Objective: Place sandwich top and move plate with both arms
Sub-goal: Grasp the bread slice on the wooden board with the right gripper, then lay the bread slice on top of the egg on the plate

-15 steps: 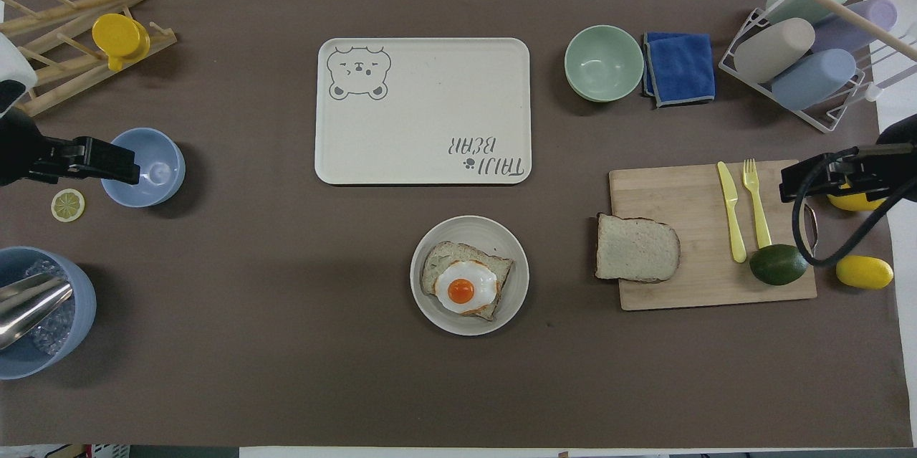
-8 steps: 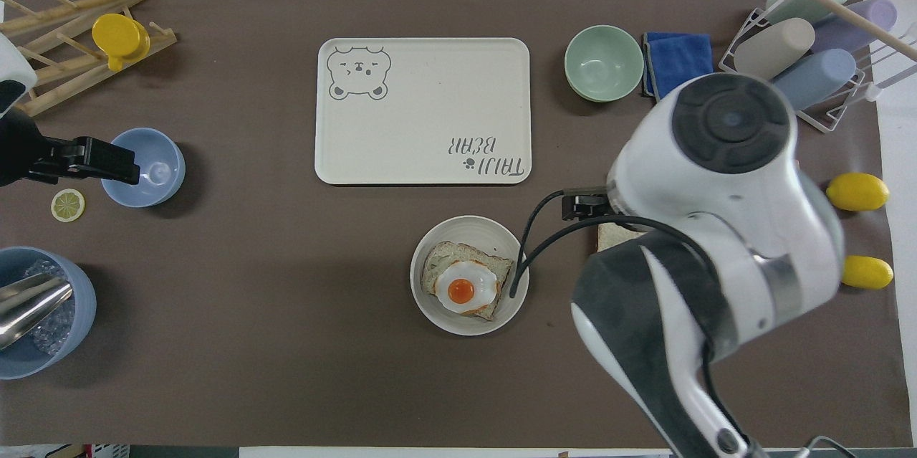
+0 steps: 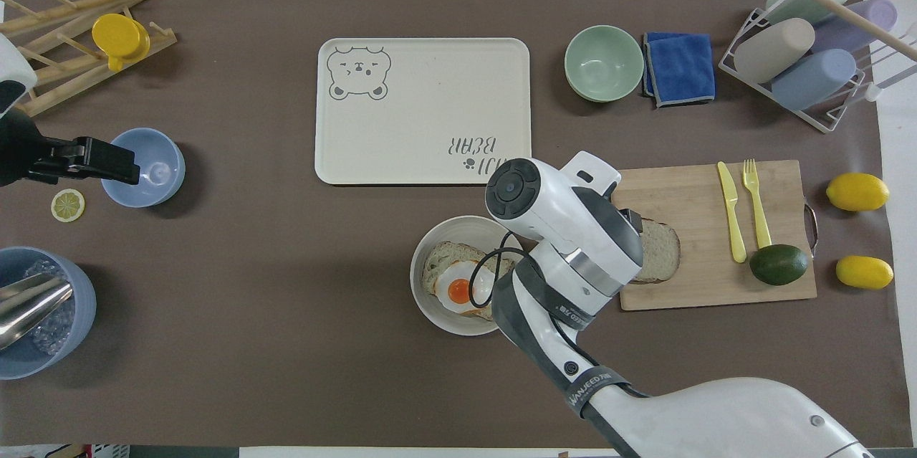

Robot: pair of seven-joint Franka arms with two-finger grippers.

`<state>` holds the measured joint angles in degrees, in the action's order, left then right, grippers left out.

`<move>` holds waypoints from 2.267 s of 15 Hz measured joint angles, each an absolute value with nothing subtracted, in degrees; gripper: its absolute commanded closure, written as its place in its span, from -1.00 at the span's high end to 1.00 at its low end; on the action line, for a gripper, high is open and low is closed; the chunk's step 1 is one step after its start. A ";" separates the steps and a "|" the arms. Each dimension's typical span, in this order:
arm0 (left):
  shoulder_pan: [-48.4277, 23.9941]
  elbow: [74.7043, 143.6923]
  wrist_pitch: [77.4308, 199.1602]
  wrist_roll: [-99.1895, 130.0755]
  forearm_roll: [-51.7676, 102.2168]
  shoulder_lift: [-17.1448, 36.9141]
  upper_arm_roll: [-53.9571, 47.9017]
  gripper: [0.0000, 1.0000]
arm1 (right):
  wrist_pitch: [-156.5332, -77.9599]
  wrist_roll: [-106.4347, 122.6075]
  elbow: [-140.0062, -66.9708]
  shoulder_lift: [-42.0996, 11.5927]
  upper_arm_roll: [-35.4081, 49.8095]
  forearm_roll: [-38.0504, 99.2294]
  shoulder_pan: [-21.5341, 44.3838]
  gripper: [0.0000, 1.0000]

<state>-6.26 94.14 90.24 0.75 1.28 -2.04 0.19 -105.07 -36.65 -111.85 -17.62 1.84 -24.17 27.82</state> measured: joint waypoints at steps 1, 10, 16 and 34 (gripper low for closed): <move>-6.26 94.14 90.24 0.75 1.28 -2.04 0.19 1.00 | -105.07 -36.65 -111.89 -17.71 1.82 -24.19 27.83 0.74; -6.28 94.14 90.24 0.75 1.28 -2.31 0.06 1.00 | -106.21 -37.61 -115.07 -16.86 1.79 -24.19 27.89 0.60; -6.27 94.14 90.24 0.75 1.28 -2.34 0.03 1.00 | -106.31 -37.61 -117.42 -16.09 1.78 -24.20 27.91 -0.14; -6.25 97.25 90.24 0.76 1.28 -3.91 -0.01 1.00 | -95.82 -37.86 -94.50 -16.26 3.38 -18.88 46.95 -1.00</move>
<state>-6.25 97.25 90.24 0.76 1.28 -3.91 -0.01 -95.82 -37.86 -94.50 -16.26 3.38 -18.88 46.95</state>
